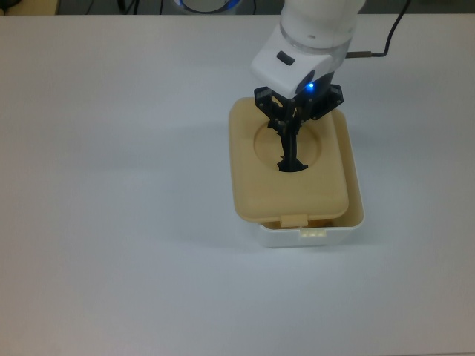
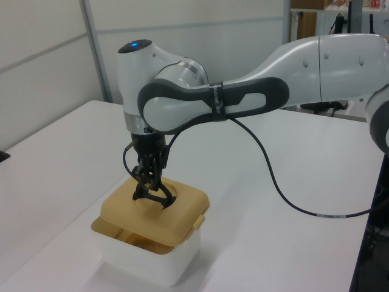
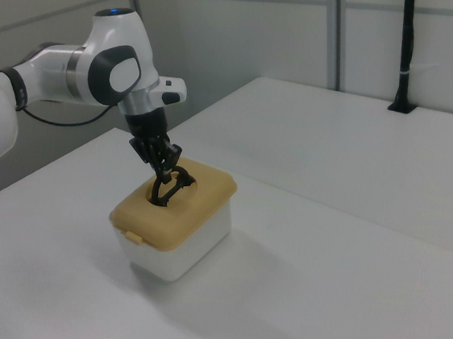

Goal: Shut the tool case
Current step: 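Press the lid down onto the box and open the gripper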

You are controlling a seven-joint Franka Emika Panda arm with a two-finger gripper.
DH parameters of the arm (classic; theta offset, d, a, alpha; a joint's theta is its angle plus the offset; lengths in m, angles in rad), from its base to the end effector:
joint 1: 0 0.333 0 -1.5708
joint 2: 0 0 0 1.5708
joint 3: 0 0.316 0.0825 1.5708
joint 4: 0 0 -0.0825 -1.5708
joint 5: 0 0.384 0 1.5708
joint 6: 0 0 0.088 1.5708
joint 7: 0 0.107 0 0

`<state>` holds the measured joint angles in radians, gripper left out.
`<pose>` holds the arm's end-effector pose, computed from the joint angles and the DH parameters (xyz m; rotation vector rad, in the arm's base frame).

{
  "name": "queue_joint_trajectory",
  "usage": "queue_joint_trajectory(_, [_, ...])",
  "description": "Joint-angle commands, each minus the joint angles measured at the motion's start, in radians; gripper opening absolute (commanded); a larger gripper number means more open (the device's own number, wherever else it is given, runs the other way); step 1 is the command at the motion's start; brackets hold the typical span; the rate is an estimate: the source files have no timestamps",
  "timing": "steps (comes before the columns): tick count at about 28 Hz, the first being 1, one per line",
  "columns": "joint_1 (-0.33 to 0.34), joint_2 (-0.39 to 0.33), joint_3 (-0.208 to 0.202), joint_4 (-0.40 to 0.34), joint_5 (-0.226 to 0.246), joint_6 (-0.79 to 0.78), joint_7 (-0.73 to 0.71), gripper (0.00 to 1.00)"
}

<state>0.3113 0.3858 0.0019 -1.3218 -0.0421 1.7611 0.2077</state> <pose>0.6487 0.2059 0.5220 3.1095 0.1746 0.0969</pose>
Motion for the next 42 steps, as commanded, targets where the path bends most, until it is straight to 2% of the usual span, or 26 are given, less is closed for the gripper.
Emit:
queue_joint_trajectory(1, [0.018, 0.004, -0.003, 0.002, -0.024, 0.020, 0.036, 0.00])
queue_joint_trajectory(10, [0.037, 0.011, -0.003, 0.018, -0.024, 0.020, 0.050, 0.00])
queue_joint_trajectory(16, [0.040, 0.024, -0.003, 0.018, -0.022, 0.021, 0.058, 0.11])
queue_joint_trajectory(17, [0.041, 0.025, 0.000, 0.018, -0.024, 0.027, 0.067, 0.29])
queue_joint_trajectory(20, [0.041, 0.038, 0.001, 0.018, -0.024, 0.047, 0.082, 0.65])
queue_joint_trajectory(22, [0.041, 0.039, 0.003, 0.018, -0.024, 0.049, 0.098, 0.98])
queue_joint_trajectory(35, [0.040, 0.033, 0.001, 0.018, -0.025, 0.038, 0.107, 1.00])
queue_joint_trajectory(42, [0.038, -0.005, -0.003, 0.018, -0.027, -0.029, 0.095, 1.00])
